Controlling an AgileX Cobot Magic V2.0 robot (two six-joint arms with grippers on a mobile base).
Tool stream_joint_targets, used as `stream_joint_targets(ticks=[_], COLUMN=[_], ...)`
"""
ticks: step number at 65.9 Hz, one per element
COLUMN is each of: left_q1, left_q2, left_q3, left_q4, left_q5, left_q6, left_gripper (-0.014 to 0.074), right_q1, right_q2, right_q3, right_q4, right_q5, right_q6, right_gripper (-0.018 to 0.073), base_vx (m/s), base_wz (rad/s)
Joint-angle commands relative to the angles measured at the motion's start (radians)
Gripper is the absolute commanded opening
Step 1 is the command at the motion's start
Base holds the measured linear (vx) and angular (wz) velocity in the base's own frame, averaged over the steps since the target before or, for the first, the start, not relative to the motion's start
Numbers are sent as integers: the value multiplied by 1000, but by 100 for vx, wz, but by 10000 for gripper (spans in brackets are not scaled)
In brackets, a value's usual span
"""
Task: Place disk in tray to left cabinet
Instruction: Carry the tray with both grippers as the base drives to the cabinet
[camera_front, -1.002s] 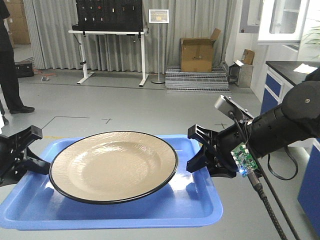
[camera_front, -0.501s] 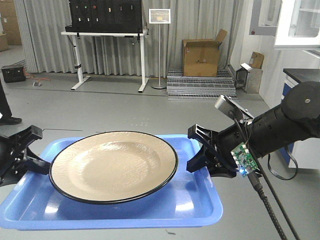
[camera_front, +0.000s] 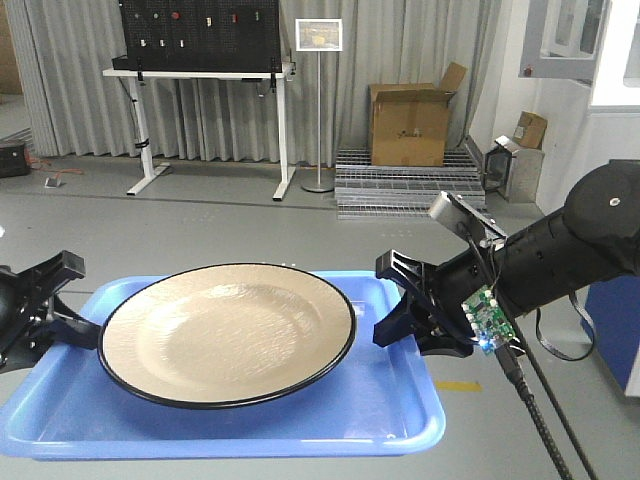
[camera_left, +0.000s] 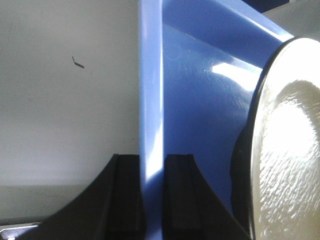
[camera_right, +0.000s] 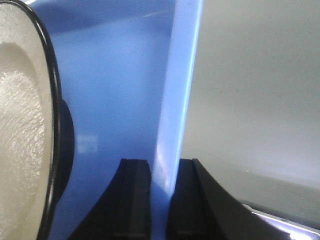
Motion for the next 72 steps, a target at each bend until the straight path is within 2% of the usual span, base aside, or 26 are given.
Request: stream_joint_targets(ticks=[1, 72], left_q1=[-38, -38], left_q2=[-44, -44], left_q3=[-37, -37], left_q4=[-228, -227], left_q5=[32, 30], left_q6=[-11, -11], left_gripper=[0, 0], right_q1=[32, 33], right_q2=[-59, -58], right_q3=[-43, -43], right_q4=[236, 245], right_q5=[-9, 19], right_q6=[-6, -6], right_gripper=[-4, -4], base_vx=[68, 67], base_wz=[0, -6])
